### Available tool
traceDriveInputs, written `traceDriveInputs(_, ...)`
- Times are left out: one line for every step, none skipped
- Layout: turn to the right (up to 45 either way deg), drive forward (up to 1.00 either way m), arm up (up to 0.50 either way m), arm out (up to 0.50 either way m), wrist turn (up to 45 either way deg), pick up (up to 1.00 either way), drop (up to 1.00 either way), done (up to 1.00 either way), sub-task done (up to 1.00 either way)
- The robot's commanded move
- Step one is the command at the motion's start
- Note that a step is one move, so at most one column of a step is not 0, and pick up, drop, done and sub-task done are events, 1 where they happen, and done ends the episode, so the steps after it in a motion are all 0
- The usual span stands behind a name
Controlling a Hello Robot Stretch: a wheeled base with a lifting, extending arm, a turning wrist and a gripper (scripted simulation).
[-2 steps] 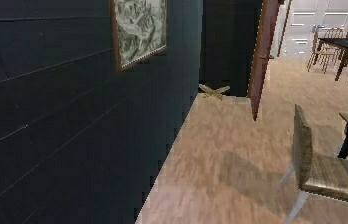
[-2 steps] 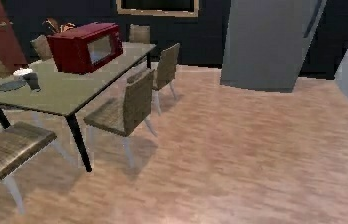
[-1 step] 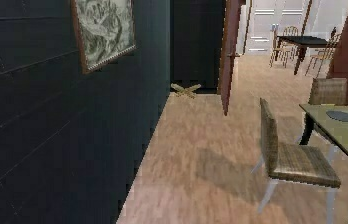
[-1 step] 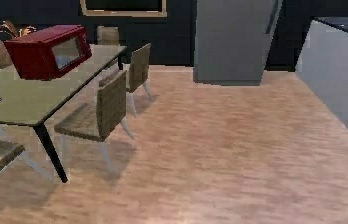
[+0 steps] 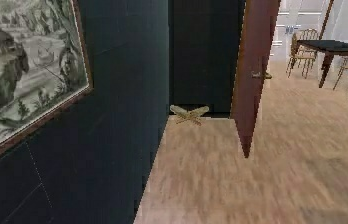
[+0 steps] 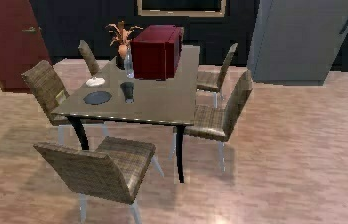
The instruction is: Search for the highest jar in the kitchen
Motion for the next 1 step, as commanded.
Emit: traceDriveInputs(3.0, 0.00, 0.00, 0.00, 0.0, 0.00, 0.00, 0.00, 0.00)
